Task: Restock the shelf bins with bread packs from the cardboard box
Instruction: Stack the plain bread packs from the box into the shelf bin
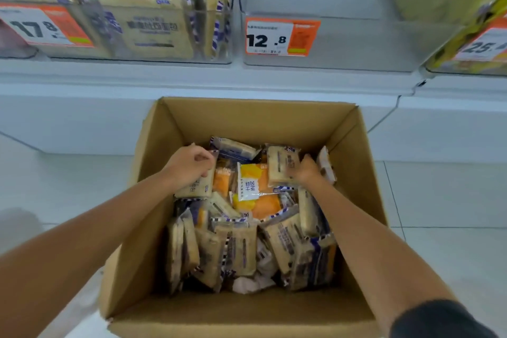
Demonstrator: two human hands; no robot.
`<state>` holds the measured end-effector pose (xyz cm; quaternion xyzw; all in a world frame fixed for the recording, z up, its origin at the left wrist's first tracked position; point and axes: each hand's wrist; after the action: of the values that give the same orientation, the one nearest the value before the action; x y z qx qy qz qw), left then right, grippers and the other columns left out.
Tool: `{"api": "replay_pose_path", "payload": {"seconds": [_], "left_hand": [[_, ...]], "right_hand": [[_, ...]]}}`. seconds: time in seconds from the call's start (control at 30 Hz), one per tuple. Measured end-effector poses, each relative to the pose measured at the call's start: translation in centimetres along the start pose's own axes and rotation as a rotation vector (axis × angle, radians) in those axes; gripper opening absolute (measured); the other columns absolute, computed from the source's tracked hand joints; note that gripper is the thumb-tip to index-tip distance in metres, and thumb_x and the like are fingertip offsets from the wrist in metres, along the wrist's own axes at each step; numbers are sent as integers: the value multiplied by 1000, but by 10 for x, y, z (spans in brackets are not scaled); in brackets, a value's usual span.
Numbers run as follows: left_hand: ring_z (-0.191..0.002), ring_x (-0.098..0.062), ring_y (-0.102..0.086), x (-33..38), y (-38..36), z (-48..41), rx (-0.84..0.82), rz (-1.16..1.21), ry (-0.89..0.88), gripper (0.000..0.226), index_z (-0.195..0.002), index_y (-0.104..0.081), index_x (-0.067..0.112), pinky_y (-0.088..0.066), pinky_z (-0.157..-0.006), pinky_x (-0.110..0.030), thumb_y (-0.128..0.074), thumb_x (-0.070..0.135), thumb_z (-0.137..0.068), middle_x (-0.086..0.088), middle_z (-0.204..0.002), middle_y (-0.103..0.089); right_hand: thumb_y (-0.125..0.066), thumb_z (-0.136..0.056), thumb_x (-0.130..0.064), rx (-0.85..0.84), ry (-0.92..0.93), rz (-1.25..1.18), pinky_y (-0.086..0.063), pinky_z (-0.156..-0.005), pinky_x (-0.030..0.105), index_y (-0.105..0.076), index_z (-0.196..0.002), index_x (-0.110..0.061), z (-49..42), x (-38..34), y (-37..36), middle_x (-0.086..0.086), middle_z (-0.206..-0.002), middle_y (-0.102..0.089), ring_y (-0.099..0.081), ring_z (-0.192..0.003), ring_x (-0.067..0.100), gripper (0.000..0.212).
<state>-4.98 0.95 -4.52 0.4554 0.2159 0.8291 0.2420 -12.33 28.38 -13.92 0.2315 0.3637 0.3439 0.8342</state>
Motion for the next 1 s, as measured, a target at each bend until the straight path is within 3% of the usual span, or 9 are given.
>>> {"api": "replay_pose_path", "payload": {"seconds": [0.17, 0.3, 0.4, 0.5, 0.63, 0.77, 0.87, 0.93, 1.0], "left_hand": [[-95, -13, -62, 5, -11, -13, -20, 62, 18, 28, -120, -61, 20, -49, -74, -25, -63, 24, -93, -1, -113, -64], [-128, -8, -45, 31, -22, -13, -156, 193, -45, 91, -151, -29, 27, -43, -98, -28, -81, 36, -77, 12, -142, -42], [-98, -6, -69, 37, -30, -9, -322, 333, 47, 57, -128, -58, 18, -54, -81, -22, -82, 21, -76, 1, -122, -68], [-89, -20, -74, 19, -27, -5, -246, 425, 138, 29, -105, -64, 10, -59, -85, -34, -79, 13, -80, -11, -105, -74], [-98, -25, -71, -10, -12, 2, -168, 658, 215, 36, -115, -58, 10, -61, -81, -35, -73, 2, -83, -13, -113, -71], [-99, -27, -70, -14, -10, 10, -124, 702, 220, 47, -124, -54, 7, -62, -69, -28, -72, -3, -82, -13, -116, -69], [-95, -27, -71, -12, -10, 13, -103, 711, 206, 45, -126, -53, 8, -62, -69, -31, -69, -3, -86, -12, -117, -68], [-94, -24, -72, -7, -8, 14, -95, 715, 204, 44, -127, -51, 15, -62, -72, -34, -65, -2, -89, -9, -117, -68], [-94, -23, -71, 1, -7, 18, -82, 720, 195, 42, -127, -49, 19, -60, -79, -36, -64, 3, -91, -7, -116, -69]], "right_hand": [[-76, -76, 2, -94, 157, -346, -57, -85, 41, -63, -119, -5, 3, -10, 10, 13, -116, -68, -68, -97, 23, 46], [-72, -81, -3, -290, 505, -226, -57, -83, 28, -65, -119, -15, 50, -40, 49, -3, -110, -69, -66, -99, 10, 40], [-73, -83, -10, -404, 564, -226, -54, -88, 24, -57, -132, -17, 71, -53, 64, -7, -120, -67, -65, -105, 6, 52], [-71, -86, -33, -293, 473, -147, -44, -99, 28, -46, -142, -20, 69, -36, 69, -7, -129, -55, -55, -118, 11, 63], [-62, -87, -55, -254, 152, 301, -48, -93, 40, -53, -129, -6, 54, 18, 36, 9, -123, -59, -56, -119, 31, 66], [-69, -84, -25, -162, 94, 502, -51, -92, 40, -26, -148, -15, 59, 46, -9, 8, -128, -56, -56, -114, 27, 78], [-62, -89, -24, -20, 184, 247, -49, -67, 32, -45, -124, -10, 62, 16, 17, 8, -105, -60, -58, -85, 19, 41], [-57, -92, -16, -179, 221, -77, -47, -59, 28, -53, -115, -13, 69, -14, 50, 10, -103, -64, -62, -78, 17, 23], [-54, -92, -6, -418, 259, -343, -57, -69, 34, -59, -121, -14, 84, -38, 75, 14, -110, -69, -69, -91, 25, 30]]}}
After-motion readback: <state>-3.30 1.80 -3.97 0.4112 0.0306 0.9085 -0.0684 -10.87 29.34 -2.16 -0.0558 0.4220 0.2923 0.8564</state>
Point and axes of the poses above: each hand's wrist, its own z-axis away from the middle knuckle, its own y-axis out of the back of the hand, x = y × z
